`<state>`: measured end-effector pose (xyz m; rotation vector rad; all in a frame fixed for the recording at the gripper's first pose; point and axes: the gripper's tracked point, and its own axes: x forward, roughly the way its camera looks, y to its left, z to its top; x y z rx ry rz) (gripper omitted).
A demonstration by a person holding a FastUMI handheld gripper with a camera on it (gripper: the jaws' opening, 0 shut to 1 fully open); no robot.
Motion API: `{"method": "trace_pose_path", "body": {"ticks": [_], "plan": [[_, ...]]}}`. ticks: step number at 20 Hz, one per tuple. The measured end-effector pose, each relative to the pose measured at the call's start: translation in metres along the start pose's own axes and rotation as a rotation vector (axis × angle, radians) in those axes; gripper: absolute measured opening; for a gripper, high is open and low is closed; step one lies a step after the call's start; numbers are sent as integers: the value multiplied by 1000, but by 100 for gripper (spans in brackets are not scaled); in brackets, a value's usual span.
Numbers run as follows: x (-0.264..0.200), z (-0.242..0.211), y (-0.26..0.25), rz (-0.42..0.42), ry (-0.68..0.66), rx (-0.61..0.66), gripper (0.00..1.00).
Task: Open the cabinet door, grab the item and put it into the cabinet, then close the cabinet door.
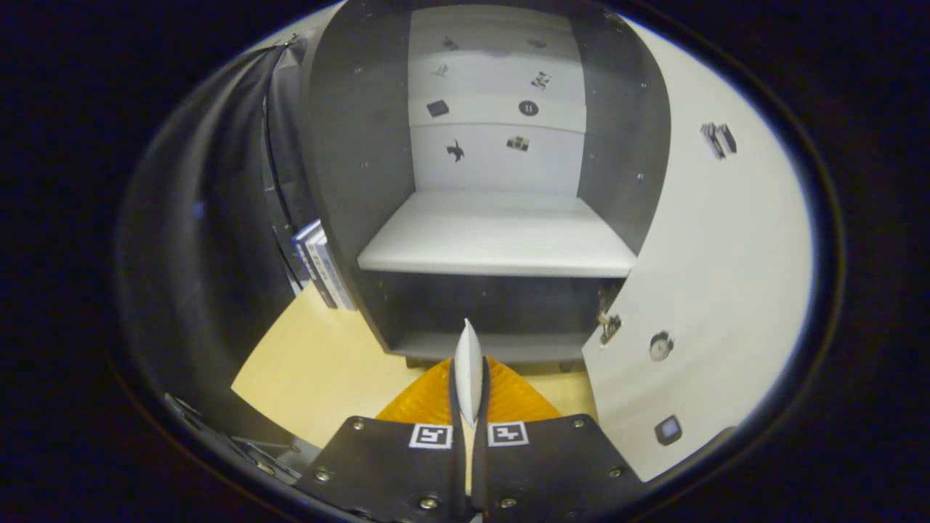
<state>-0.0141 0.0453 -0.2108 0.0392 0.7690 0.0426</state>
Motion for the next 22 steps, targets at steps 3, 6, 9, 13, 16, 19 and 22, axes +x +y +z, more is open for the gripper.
{"method": "trace_pose_path", "body": {"ticks": [3,6,9,13,16,19,22], "plan": [[3,54,-8,-1,-61,18,4],[10,96,-14,-2,-83,32,4],[28,125,-25,-13,-70,54,4],[54,137,-36,-14,-31,103,4],[68,144,-40,-10,-18,137,4],[74,150,-44,-17,-13,141,4],[81,153,-49,-44,-11,100,4]]}}
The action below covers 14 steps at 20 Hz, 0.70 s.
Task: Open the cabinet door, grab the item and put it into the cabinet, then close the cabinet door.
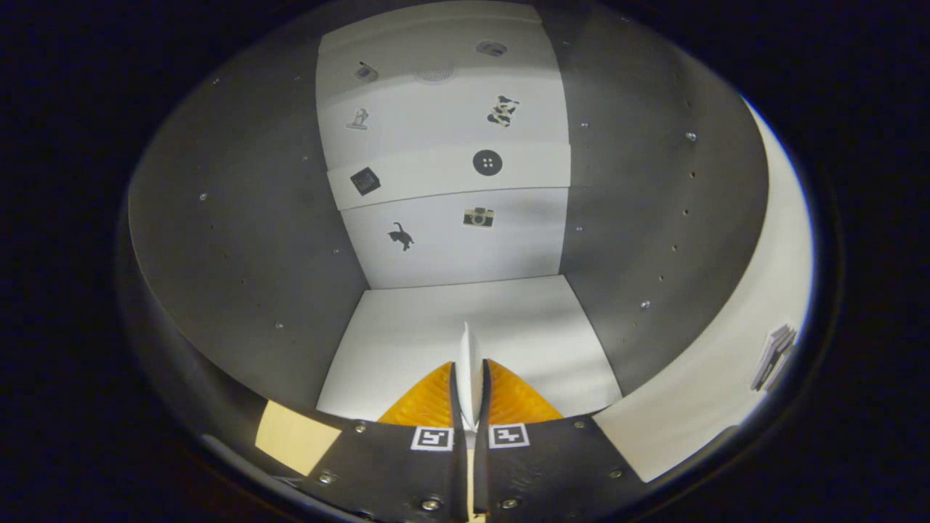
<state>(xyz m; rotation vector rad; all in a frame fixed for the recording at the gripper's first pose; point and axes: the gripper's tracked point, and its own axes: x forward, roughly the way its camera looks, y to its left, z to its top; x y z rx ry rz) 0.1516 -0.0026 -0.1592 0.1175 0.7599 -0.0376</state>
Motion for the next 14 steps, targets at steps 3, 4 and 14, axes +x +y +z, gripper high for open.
{"method": "trace_pose_path", "body": {"ticks": [3,4,14], "plan": [[7,0,0,-16,18,-34,4],[10,0,0,-22,21,-51,4],[25,-12,14,0,123,-134,4]]}}
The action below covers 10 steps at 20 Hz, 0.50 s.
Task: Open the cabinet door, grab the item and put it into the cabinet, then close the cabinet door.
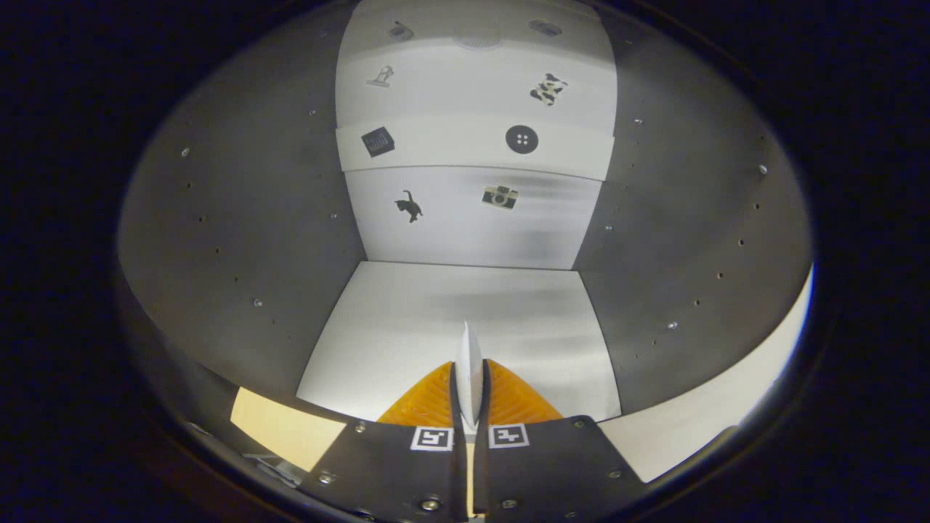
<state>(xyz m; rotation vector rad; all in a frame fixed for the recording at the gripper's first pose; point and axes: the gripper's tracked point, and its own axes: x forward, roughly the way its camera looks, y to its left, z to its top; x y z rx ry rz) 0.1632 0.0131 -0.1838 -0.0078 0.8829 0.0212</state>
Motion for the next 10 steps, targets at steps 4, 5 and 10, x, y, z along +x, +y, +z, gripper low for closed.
{"method": "trace_pose_path", "body": {"ticks": [4,5,10], "plan": [[6,-9,6,9,44,-41,4],[8,-11,6,8,50,-51,4],[13,-12,11,12,63,-56,4]]}}
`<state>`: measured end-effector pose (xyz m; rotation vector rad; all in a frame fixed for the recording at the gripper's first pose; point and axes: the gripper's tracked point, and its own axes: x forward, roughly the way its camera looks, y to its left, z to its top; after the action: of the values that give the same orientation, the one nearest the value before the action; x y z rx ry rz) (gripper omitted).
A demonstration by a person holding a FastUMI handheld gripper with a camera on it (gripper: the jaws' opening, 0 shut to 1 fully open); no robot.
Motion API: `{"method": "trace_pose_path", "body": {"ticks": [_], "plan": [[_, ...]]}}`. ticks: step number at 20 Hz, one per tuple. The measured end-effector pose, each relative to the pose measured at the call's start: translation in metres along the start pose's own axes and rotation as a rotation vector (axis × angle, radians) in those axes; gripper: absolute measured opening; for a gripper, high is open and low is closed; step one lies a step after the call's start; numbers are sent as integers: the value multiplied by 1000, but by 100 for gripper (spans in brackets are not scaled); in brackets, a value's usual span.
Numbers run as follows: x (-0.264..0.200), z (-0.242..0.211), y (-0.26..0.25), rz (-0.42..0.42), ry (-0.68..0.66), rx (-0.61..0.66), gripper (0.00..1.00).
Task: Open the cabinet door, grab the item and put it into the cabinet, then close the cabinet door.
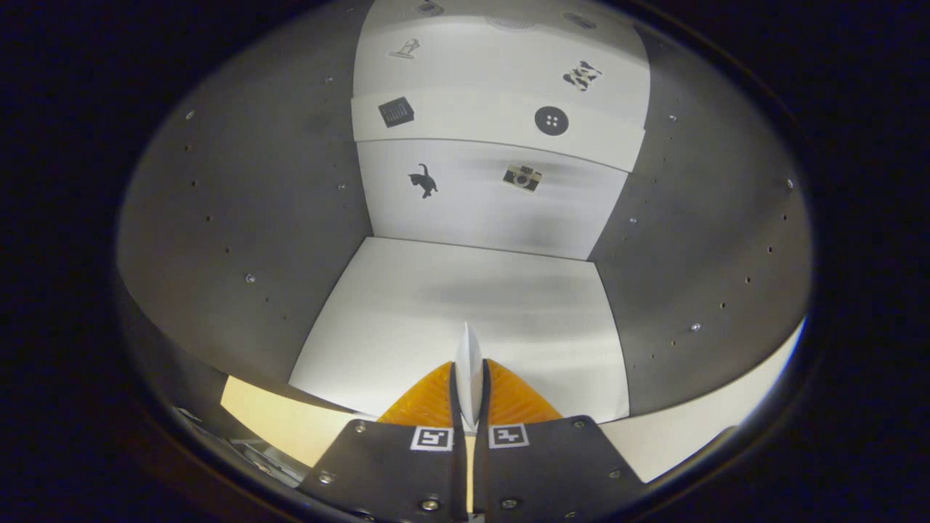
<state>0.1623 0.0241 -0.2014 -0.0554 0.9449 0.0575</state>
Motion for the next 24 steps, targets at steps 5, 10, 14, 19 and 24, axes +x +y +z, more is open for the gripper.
{"method": "trace_pose_path", "body": {"ticks": [5,10,14,19,24], "plan": [[0,1,1,3,5,0,4],[0,0,6,15,8,-1,5],[2,3,12,19,1,8,13],[5,7,20,28,-10,16,12],[7,10,26,38,-23,17,15]]}}
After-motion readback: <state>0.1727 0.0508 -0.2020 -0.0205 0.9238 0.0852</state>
